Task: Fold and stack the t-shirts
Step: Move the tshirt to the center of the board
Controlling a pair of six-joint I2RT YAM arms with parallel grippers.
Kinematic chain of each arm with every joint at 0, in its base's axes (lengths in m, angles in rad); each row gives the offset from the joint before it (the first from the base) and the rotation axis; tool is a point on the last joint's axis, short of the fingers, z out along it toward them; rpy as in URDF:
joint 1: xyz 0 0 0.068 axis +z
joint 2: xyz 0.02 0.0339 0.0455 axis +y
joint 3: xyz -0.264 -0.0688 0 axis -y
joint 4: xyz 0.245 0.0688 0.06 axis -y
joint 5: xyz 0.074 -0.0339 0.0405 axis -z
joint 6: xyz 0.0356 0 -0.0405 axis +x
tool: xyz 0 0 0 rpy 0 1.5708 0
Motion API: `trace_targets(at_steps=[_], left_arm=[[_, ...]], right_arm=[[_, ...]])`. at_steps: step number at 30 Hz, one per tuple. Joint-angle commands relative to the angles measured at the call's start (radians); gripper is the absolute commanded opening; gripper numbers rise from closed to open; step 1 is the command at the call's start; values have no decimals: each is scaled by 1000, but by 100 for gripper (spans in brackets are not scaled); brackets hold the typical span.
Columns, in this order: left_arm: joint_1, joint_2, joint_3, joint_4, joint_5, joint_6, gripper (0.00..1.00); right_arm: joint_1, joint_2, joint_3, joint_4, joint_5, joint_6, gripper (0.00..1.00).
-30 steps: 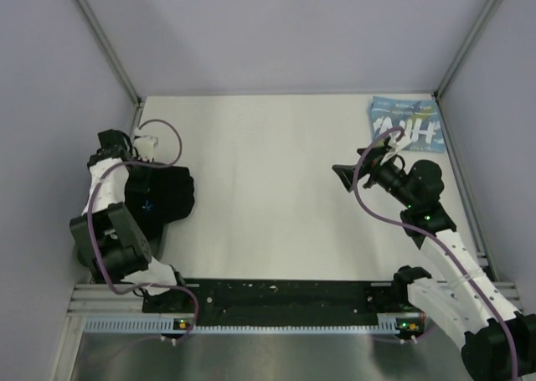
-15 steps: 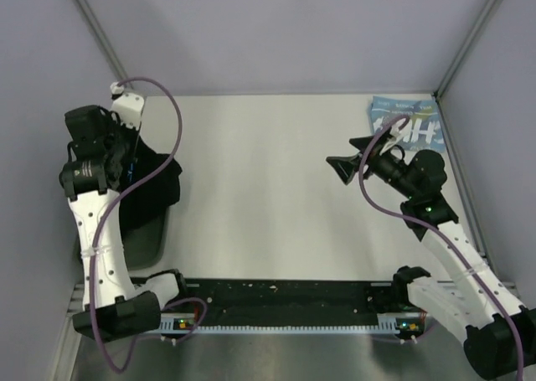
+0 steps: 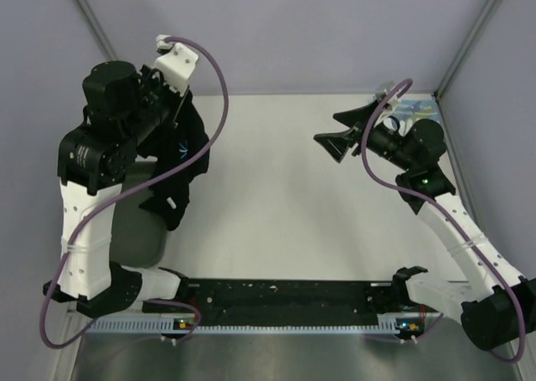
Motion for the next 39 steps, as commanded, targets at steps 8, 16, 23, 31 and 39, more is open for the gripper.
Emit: trace_targets(at_steps=[8, 16, 23, 31, 39], left_arm=[[-331, 249, 460, 71, -55, 33, 0], [-346, 376, 355, 119, 20, -115, 0], [-345, 470, 195, 212, 124, -240, 0], [-348, 680, 203, 368, 164, -232, 0], [-325, 884, 244, 621, 77, -272, 58]], right_arm=[[12, 101, 156, -1, -62, 16, 99], [9, 124, 220, -347, 160, -164, 99], [11, 136, 185, -530, 352, -268, 99], [11, 190, 121, -686, 438, -188, 98], [25, 228, -37, -702, 348, -30, 90]])
